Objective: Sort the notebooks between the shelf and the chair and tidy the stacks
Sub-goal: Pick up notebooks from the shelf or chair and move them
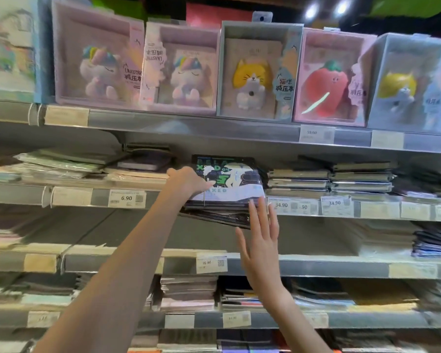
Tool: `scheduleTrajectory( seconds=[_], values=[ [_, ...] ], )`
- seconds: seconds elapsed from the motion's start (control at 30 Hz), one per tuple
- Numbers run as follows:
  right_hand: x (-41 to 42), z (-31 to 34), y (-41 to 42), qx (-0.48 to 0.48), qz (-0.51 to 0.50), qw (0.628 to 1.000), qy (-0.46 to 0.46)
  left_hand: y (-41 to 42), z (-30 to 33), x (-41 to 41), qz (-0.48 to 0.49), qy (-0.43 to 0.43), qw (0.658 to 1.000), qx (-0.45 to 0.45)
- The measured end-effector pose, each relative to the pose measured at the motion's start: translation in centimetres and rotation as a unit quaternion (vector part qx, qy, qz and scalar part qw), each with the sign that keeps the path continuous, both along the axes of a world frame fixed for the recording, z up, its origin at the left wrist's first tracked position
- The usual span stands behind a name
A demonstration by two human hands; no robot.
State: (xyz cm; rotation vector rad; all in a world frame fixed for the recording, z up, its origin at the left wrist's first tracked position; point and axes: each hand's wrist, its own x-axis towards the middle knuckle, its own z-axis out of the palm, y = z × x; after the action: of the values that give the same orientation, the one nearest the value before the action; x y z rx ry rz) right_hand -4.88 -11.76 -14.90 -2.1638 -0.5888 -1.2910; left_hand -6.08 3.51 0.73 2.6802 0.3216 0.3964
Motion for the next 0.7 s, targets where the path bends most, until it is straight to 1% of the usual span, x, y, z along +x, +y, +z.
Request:
scheduleTrajectory(
  seconds=[0.03, 0.1, 0.17, 0.2, 0.23, 0.3, 0.4, 0.47, 0.57, 0.7],
  values=[
    [-0.2, -0.7, 0.1, -0.024, -0.005, 1.000, -0.017, -0.2, 0.6, -0.3, -0.002, 0.012, 1.000, 0.019],
    [0.1, -1.2, 0.5, -0.067, -0.024, 0.997, -0.029, -0.3, 1.3, -0.6, -0.009, 0.031, 0.999, 0.023],
    [0.9, -0.4, 0.9, -0.071, -0.046, 0.996, -0.035, 0.1, 1.5, -0.2, -0.011, 0.029, 1.000, -0.003],
    [1.3, 0.2, 1.2, -0.062, -0.052, 0.996, -0.041, 0.4, 1.2, 0.1, -0.010, 0.012, 0.999, -0.039],
    [1.7, 0.9, 1.4, -0.051, -0.056, 0.996, -0.047, 0.6, 0.9, 0.1, -0.010, -0.021, 0.996, -0.083],
    [2.3, 2.7, 1.6, -0.032, -0.060, 0.996, -0.055, 0.5, -0.1, -0.3, -0.029, -0.124, 0.981, -0.146],
    [3.7, 5.6, 1.9, -0.012, -0.054, 0.996, -0.063, -0.1, -2.2, -1.3, -0.075, -0.273, 0.942, -0.179],
    [4.9, 6.6, 1.9, -0.007, -0.061, 0.996, -0.065, -0.4, -3.2, -0.9, -0.098, -0.319, 0.930, -0.153],
    [6.4, 5.9, 2.0, -0.019, -0.090, 0.993, -0.077, -0.5, -4.4, 1.0, -0.114, -0.336, 0.931, -0.086],
    [7.8, 6.1, 1.8, -0.010, -0.086, 0.995, -0.056, -0.7, -5.1, 3.4, -0.117, -0.344, 0.928, -0.083]
  ],
)
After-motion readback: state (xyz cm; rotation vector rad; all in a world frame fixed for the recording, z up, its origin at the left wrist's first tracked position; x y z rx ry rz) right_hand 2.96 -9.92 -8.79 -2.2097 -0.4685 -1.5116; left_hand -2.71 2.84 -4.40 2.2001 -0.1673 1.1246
